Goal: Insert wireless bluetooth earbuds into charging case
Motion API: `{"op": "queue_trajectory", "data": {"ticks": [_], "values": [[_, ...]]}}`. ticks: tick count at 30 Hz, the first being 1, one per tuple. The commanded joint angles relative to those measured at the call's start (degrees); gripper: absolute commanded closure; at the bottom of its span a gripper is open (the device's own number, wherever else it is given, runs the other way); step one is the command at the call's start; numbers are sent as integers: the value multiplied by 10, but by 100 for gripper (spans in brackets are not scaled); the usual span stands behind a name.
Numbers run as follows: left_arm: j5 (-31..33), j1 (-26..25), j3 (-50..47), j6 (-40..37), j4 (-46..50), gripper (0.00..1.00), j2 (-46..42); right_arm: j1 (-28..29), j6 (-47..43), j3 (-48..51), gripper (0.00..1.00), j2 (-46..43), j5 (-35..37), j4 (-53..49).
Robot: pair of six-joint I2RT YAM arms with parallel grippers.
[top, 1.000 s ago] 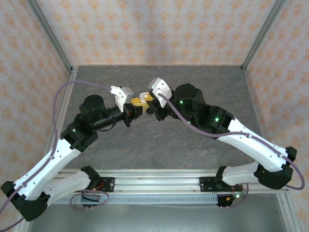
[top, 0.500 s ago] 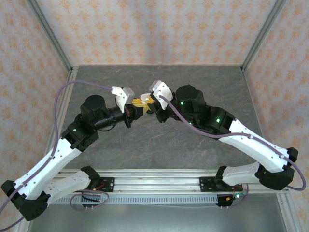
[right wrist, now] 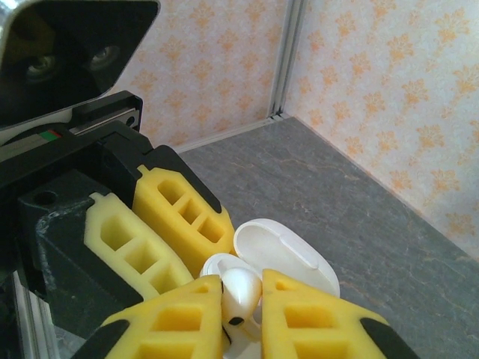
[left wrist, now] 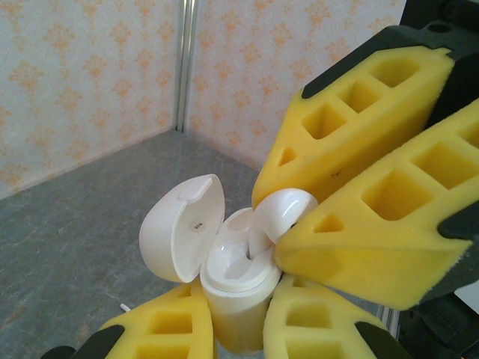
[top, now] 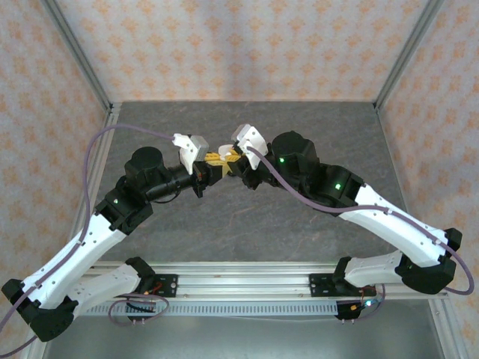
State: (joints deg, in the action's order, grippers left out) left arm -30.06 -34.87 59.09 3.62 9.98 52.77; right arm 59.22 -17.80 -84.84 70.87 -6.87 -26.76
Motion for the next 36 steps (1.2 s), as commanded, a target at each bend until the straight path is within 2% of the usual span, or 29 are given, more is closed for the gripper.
{"op": "queue_trajectory", "data": {"ticks": [1, 11, 15, 25, 36], "values": [[14, 1, 3, 4, -27, 100, 5, 9, 14, 9, 79, -6, -17, -17], [16, 1, 3, 8, -31, 100, 8, 9, 32, -7, 62, -1, 10, -20], [17, 1, 2, 7, -31, 100, 8, 9, 39, -18, 58, 4, 15, -26], [16, 0, -3, 10, -33, 100, 6, 9, 62, -46, 50, 12, 38, -39], [17, 0, -6, 13, -34, 100, 7, 9, 90, -84, 47, 22, 44, -59]]}}
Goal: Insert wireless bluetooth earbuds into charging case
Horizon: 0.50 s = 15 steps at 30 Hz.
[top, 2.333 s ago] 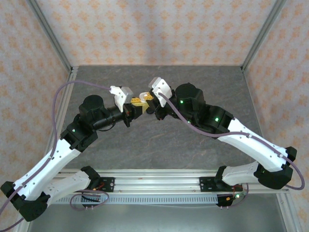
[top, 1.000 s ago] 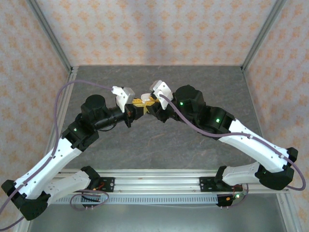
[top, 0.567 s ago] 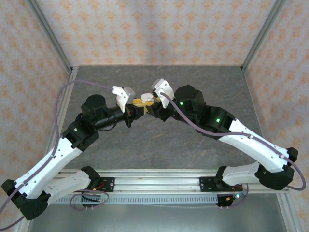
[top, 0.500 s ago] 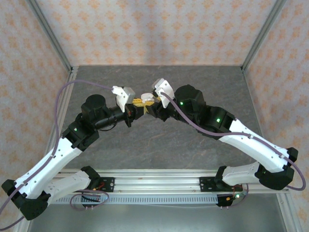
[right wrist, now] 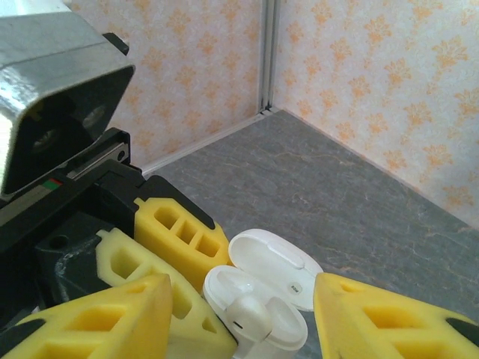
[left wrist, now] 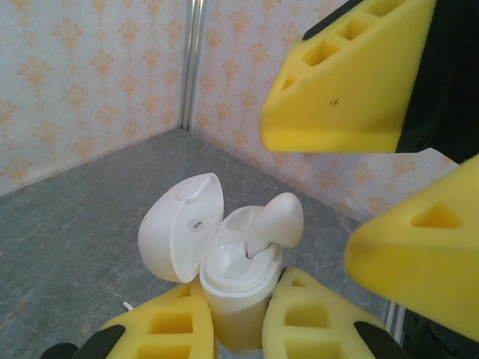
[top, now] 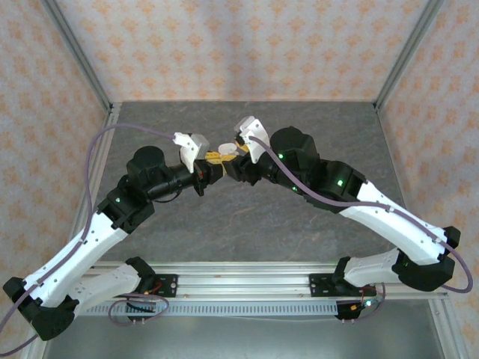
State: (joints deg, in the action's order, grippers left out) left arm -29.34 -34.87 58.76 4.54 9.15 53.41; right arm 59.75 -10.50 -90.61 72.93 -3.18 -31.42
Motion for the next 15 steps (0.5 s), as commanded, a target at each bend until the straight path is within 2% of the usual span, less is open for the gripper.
{"op": "queue_trajectory", "data": {"ticks": [1, 15], "values": [[10, 0, -2, 4, -26, 100, 0, 4, 17, -30, 47, 2, 6, -16], [10, 1, -4, 5, -25, 100, -3, 0, 65, -83, 43, 26, -21, -47]]}}
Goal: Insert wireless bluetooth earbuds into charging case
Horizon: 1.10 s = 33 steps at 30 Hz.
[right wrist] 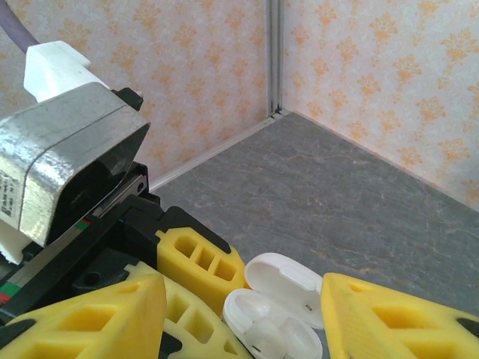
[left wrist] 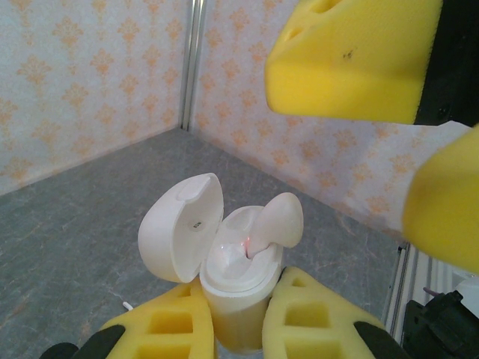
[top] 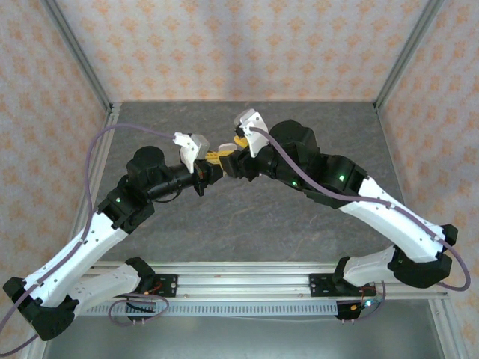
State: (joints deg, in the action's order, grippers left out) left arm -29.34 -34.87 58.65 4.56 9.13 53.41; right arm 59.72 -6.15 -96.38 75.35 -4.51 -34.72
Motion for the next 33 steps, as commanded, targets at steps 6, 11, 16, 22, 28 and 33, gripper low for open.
{"op": "queue_trajectory", "data": {"ticks": [6, 11, 16, 22, 28, 33], "values": [[9, 0, -4, 6, -26, 100, -5, -41, 84, -63, 48, 5, -58, -38], [5, 0, -3, 7, -30, 100, -5, -87, 141, -68, 59, 8, -127, -62], [3, 1, -3, 6, -31, 100, -5, -111, 179, -46, 69, 13, -201, -71], [-1, 1, -4, 6, -31, 100, -7, -146, 240, 1, 77, -1, -271, -7], [1, 1, -6, 5, -29, 100, -12, -158, 251, 3, 82, 4, -301, 0], [4, 1, -6, 5, -29, 100, -11, -158, 247, 5, 84, 7, -319, -7]]}}
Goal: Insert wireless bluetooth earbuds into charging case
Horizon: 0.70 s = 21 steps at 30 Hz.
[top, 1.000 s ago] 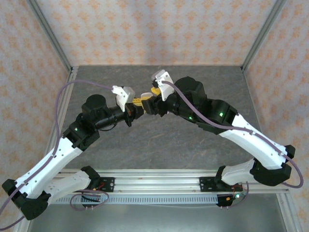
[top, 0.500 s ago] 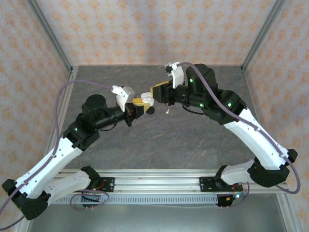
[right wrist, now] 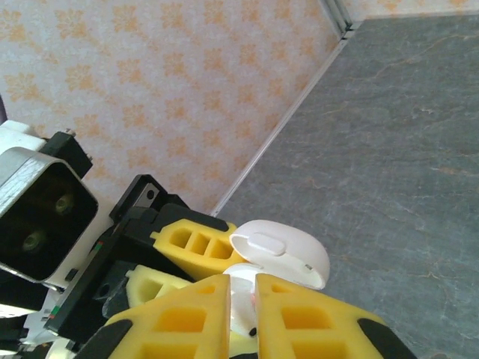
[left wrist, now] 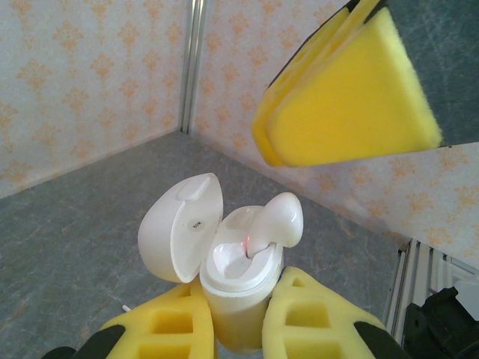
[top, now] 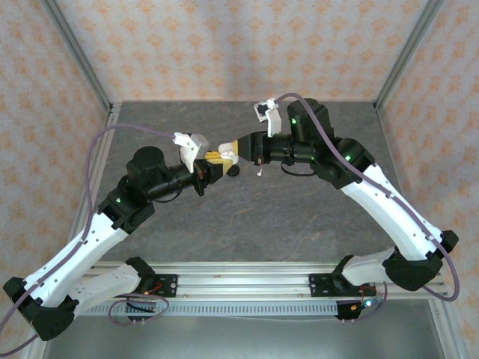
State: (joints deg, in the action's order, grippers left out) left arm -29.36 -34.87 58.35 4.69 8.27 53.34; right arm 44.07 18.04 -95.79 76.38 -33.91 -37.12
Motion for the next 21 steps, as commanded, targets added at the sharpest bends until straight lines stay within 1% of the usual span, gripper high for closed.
{"op": "queue_trajectory", "data": {"ticks": [1, 9, 21], "values": [[7, 1, -2, 3, -20, 100, -10, -1, 2, -1, 85, -4, -24, 12], [14, 0, 1, 3, -24, 100, -10, -2, -22, -1, 86, -7, -10, -20], [11, 0, 7, 5, -24, 100, 2, -1, -27, -7, 88, 0, -37, -31]]}}
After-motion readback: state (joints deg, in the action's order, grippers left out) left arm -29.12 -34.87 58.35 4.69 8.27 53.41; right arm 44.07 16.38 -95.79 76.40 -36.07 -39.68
